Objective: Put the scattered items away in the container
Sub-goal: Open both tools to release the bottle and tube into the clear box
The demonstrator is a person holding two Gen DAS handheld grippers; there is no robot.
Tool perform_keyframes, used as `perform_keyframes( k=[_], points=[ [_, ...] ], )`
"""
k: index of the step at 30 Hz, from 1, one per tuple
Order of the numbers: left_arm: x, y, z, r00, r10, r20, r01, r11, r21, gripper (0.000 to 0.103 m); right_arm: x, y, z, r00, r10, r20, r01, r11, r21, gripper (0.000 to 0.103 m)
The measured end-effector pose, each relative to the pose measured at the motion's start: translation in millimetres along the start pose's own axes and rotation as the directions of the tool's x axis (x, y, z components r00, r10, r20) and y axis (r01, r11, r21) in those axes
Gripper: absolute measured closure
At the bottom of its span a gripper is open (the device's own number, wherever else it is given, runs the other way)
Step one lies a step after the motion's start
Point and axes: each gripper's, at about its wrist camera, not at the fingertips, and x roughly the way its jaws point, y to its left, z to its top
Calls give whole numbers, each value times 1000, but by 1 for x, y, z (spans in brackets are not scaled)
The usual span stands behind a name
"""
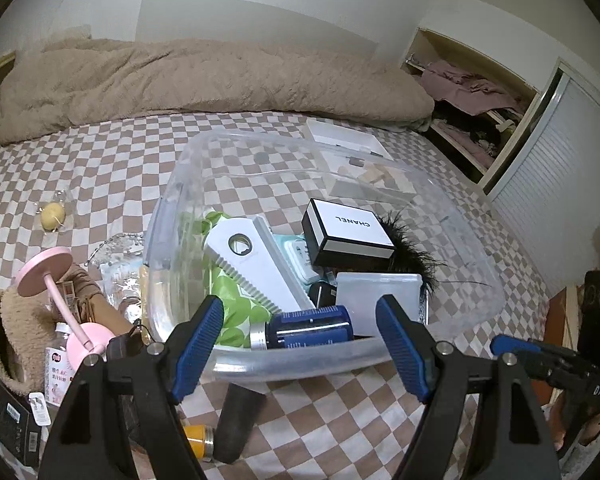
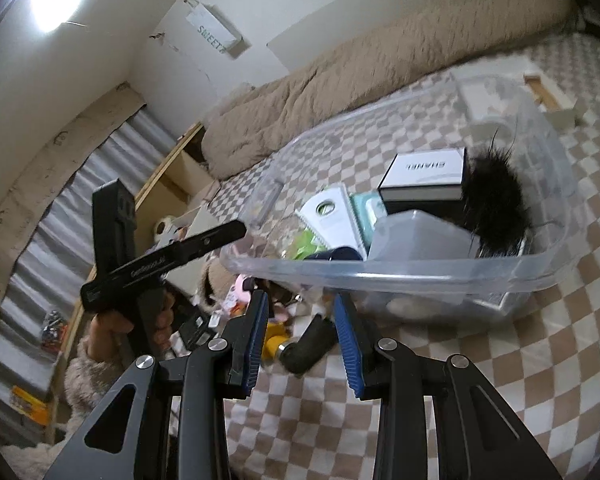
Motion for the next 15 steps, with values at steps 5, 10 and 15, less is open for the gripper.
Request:
perform_keyframes(
  k=[5,10,15],
  points=[
    [-11,-8,-8,999,25,20,-26,999,32,25,-7,6,-2,996,-74,51,75,997,-28,68],
    [-22,-16,-16,998,46,39,-49,997,61,23,-15,15,-7,986,-131,100,139,988,-74,59],
    [-33,-23,-24,997,59,59,-64,994,83,18,-20,26,-12,979,-154,135,171,978,-118,37]
  ],
)
